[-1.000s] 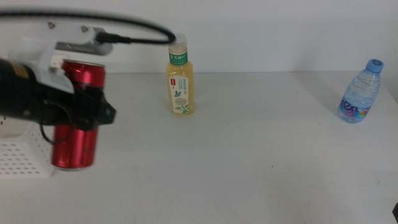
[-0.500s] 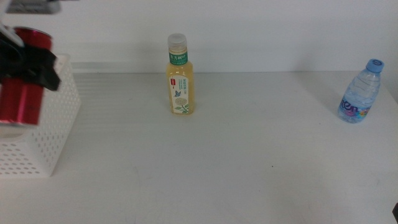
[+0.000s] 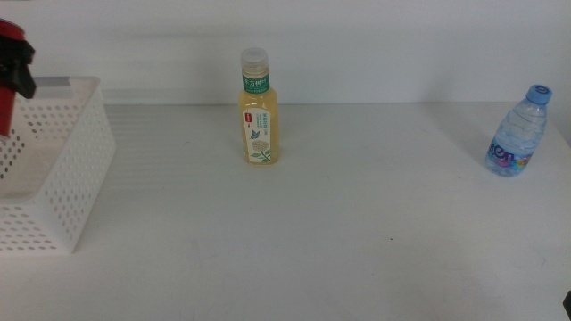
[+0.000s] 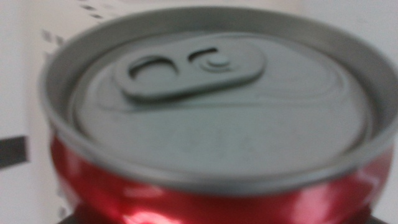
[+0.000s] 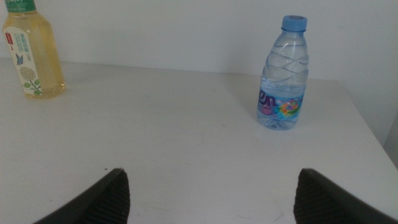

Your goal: Use arms to grab the bottles and put them into the dustbin to the left of the table.

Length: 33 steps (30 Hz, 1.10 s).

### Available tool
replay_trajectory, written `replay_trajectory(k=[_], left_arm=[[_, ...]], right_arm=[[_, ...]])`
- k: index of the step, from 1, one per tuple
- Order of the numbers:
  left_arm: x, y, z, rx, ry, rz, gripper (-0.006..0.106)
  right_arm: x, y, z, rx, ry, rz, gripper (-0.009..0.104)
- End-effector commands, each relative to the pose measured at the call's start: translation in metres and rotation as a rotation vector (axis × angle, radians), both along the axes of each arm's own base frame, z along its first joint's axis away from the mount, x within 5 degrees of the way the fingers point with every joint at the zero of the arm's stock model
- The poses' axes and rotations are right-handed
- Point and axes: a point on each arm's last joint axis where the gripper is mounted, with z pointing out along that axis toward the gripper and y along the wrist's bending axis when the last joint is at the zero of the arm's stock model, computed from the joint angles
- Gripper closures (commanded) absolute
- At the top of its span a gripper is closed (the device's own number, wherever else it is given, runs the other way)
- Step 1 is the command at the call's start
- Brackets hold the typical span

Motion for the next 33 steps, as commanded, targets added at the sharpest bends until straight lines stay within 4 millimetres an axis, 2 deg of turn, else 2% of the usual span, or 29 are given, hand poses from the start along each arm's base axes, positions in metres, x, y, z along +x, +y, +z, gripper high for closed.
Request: replay_trajectory(k=[1,6,20,23,26,29,30,31,33], left_arm=[[-0.009,0.005,0.031,0.005,-0.07,0.017,0.105],[0.003,0.015,0.008,0.003,-0.013,0.034,0.105],[0.036,0.029,-0.08,-0.043,0.197,0.108,0.105],[0.04,0.03,-0.093,-0.054,0.226,0.111,0.105],[0.042,0.03,-0.097,-0.057,0.224,0.107,0.102],[0.044,0.031,-0.097,-0.052,0.203,0.109,0.092],[0.045,0.03,-0.097,-0.054,0.195,0.105,0.073],[0.045,0.03,-0.099,-0.059,0.2,0.105,0.059],[0.045,0.03,-0.102,-0.065,0.213,0.104,0.044]], right_arm=[[-0.002,0.0,0.011,-0.002,-0.113,-0.001,0.0],[-0.002,0.0,0.011,-0.002,-0.113,-0.001,0.0],[-0.002,0.0,0.011,-0.002,-0.113,-0.001,0.0],[-0.002,0.0,0.011,-0.002,-0.113,-0.001,0.0],[-0.002,0.0,0.011,-0.002,-0.113,-0.001,0.0],[-0.002,0.0,0.011,-0.002,-0.113,-0.001,0.0],[-0.002,0.0,0.011,-0.002,-0.113,-0.001,0.0],[-0.002,0.0,0.011,-0.002,-0.113,-0.001,0.0],[-0.002,0.0,0.011,-0.002,-0.113,-0.001,0.0]])
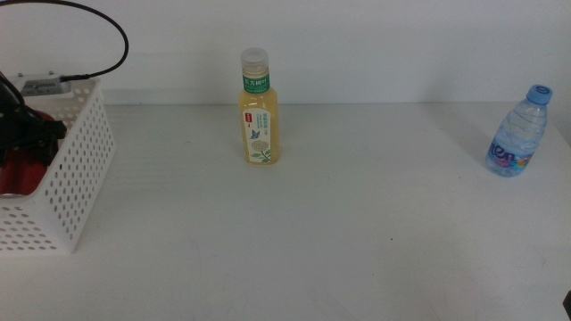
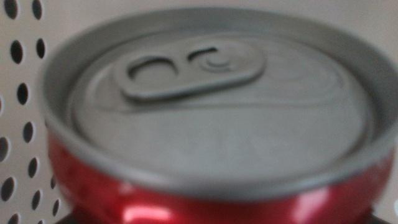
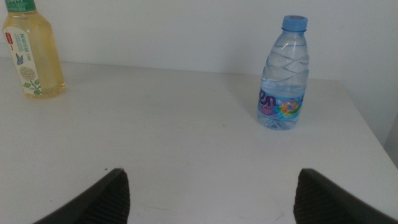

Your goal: Use arms to grab the bottles and put them into the dustbin to the left of the table.

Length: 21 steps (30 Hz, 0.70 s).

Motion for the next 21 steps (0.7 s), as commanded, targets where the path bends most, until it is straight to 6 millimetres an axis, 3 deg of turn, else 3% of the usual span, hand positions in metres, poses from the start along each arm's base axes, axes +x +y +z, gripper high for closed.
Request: replay_trajectory(k=[1,5,11,17,21], left_arm=[[-0.005,-0.004,0.042,-0.001,-0.071,0.002,0.036],[-0.005,-0.003,0.041,0.011,-0.067,0.001,0.01],[-0.009,-0.003,0.053,0.022,-0.085,0.046,0.01],[-0.026,-0.012,0.105,0.02,-0.196,0.067,0.01],[-0.043,-0.037,0.152,0.047,-0.298,0.044,0.01]], right_arm=[[-0.002,0.0,0.011,-0.002,-0.113,-0.001,0.0],[-0.002,0.0,0.011,-0.002,-0.113,-0.001,0.0],[-0.002,0.0,0.011,-0.002,-0.113,-0.001,0.0],[-0.002,0.0,0.011,-0.002,-0.113,-0.001,0.0],[-0.002,0.0,0.011,-0.002,-0.113,-0.001,0.0]])
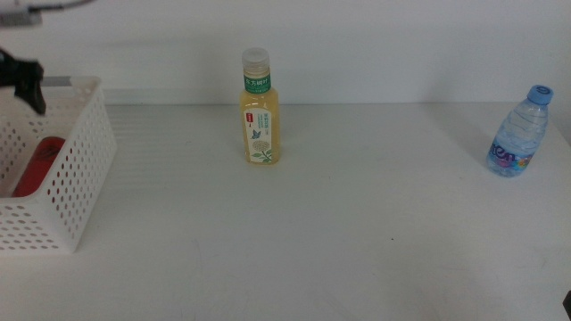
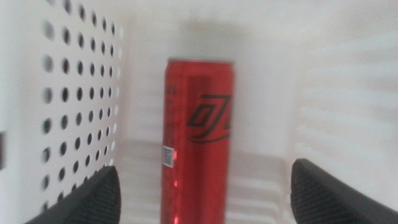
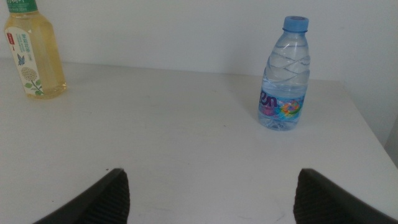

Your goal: Use arms to grab the bottles and put them into the dustbin to the left of the table.

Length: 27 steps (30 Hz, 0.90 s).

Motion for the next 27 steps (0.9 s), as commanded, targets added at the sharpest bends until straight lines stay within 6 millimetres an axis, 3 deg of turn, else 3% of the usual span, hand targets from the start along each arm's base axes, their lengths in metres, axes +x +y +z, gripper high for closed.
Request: replay_trajectory(k=[1,8,13,20,27], left_arm=[[-0.025,-0.027,0.063,0.019,-0.111,-0.019,0.011],[-0.073,-0.091,0.121,0.138,-0.312,-0.093,0.016],[-0.12,-0.137,0.144,0.132,-0.48,-0.203,0.019],[-0.17,-0.17,0.138,0.079,-0.602,-0.3,0.019],[-0.204,-0.186,0.105,0.013,-0.727,-0.395,0.019]], right_arm=[[-0.002,0.0,0.011,-0.002,-0.113,-0.001,0.0],[-0.002,0.0,0.011,-0.002,-0.113,-0.001,0.0],[-0.002,0.0,0.011,-0.002,-0.113,-0.001,0.0],[-0.002,0.0,0.011,-0.002,-0.113,-0.001,0.0],[-0.002,0.0,0.011,-0.002,-0.113,-0.001,0.0]])
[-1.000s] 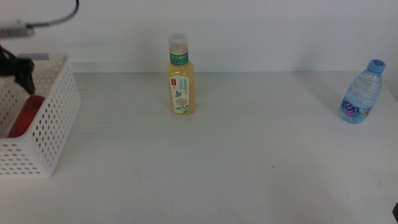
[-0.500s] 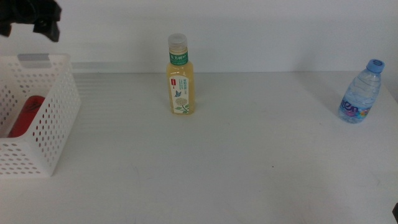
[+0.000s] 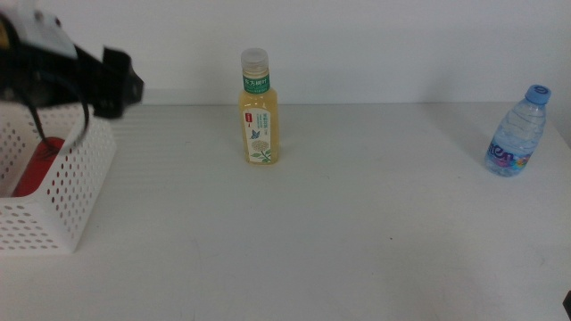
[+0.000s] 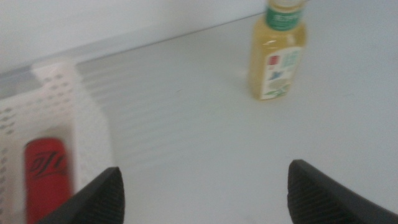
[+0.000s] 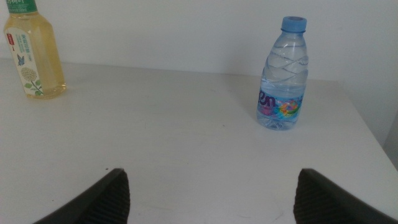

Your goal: Use arms to grab the bottles and put them into the dustbin to the left of the table.

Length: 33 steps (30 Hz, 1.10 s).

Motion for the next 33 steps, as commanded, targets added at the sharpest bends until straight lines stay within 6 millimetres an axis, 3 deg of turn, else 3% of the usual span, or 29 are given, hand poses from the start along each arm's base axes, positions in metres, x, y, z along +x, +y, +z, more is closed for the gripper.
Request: replay_trajectory(k=[1,17,23,33], left_arm=[[-0.012,-0.004,0.01,-0.066,-0.175,-0.048,0.019],[-0.057,-0.018,-0.106,-0.242,-0.454,-0.262,0.012],[-0.066,-0.017,-0.126,-0.303,-0.555,-0.294,0.012],[-0.055,-0.024,-0.139,-0.398,-0.533,-0.283,0.012]], right_arm=[[-0.002,0.0,0.011,-0.002,-0.113,-0.001,0.0],[-0.002,0.0,0.011,-0.002,-0.113,-0.001,0.0],[-0.002,0.0,0.011,-0.002,-0.113,-0.001,0.0],[-0.002,0.0,0.011,-0.002,-0.113,-0.001,0.0]])
